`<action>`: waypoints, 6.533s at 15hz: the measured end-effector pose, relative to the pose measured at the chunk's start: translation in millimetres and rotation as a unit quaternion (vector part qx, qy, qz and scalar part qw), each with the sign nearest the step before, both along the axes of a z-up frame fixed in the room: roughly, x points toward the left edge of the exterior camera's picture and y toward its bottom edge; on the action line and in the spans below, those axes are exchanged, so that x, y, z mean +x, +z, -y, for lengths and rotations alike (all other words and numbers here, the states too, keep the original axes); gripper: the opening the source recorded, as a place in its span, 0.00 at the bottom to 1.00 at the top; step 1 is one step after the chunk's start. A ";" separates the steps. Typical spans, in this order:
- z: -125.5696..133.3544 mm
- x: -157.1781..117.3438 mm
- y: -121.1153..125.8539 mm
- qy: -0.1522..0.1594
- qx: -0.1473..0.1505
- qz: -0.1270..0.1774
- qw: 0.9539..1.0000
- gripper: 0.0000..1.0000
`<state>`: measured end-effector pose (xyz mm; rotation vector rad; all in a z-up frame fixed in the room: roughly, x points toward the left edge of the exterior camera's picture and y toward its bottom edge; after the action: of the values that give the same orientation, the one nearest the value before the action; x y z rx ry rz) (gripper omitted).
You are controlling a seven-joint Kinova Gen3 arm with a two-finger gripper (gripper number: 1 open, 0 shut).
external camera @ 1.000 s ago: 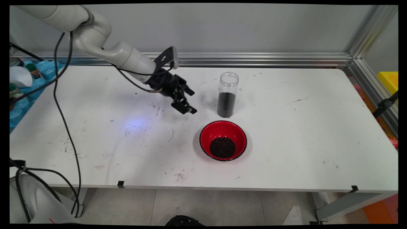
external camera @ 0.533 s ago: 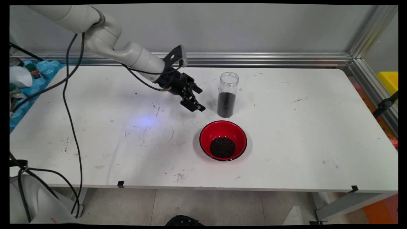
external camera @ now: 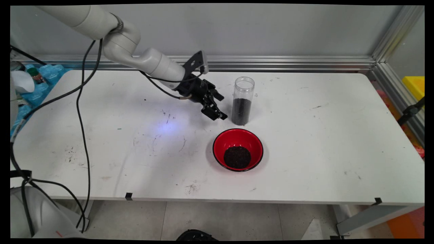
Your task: Pick up the black seasoning powder from the table, then pour the black seasoning powder in the red bowl
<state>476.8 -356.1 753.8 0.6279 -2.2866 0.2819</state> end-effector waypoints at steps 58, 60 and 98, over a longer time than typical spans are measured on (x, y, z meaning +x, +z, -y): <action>26.9 -49.2 -17.1 -0.024 0.004 -0.020 1.000 0.00; 27.7 -49.2 -11.0 -0.026 0.003 -0.020 0.999 0.00; -9.3 -45.4 97.5 -0.240 -0.197 0.157 0.937 0.00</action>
<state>431.4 -346.8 851.3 -0.1990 -2.4931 0.6128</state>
